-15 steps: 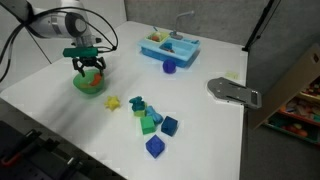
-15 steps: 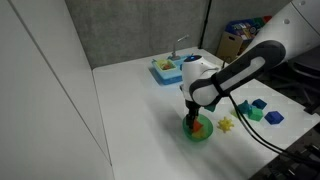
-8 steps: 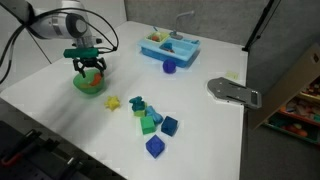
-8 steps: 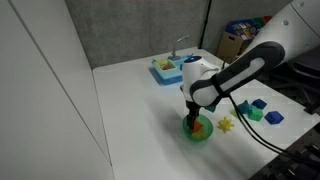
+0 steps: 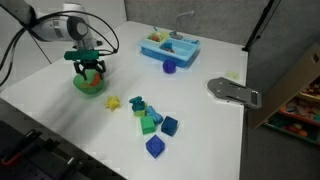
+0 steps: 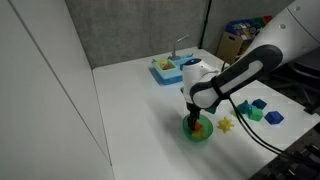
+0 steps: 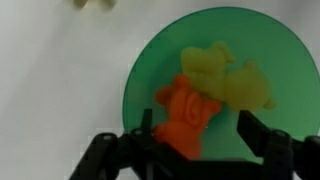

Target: Put the dark blue toy on the yellow block, remove the orange toy from the bowl and put it on the table

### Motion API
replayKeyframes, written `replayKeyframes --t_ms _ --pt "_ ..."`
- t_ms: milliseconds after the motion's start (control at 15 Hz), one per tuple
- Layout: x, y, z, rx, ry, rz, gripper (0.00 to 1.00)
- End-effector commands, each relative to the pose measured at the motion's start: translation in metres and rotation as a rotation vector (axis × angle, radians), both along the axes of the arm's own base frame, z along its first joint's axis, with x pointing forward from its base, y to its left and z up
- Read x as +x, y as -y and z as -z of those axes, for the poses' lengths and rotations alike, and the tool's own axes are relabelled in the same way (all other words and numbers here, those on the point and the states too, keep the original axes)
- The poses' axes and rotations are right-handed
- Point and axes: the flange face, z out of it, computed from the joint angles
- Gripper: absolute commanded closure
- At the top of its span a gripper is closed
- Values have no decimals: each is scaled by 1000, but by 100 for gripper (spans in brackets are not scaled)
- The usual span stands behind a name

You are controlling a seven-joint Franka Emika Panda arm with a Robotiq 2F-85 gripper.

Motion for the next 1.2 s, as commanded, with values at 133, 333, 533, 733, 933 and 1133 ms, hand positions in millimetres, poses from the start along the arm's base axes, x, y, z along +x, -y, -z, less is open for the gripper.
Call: replayKeyframes --t_ms 133,333,533,733,933,1133 --pt "8 -3 -5 -13 38 -15 60" --pt "12 -3 -11 9 93 -7 84" --pt "13 -3 -22 47 161 3 96" --pt "9 -4 -39 86 221 7 96" --pt "-2 -1 -59 111 272 15 96" --pt "-15 8 -86 116 317 37 96"
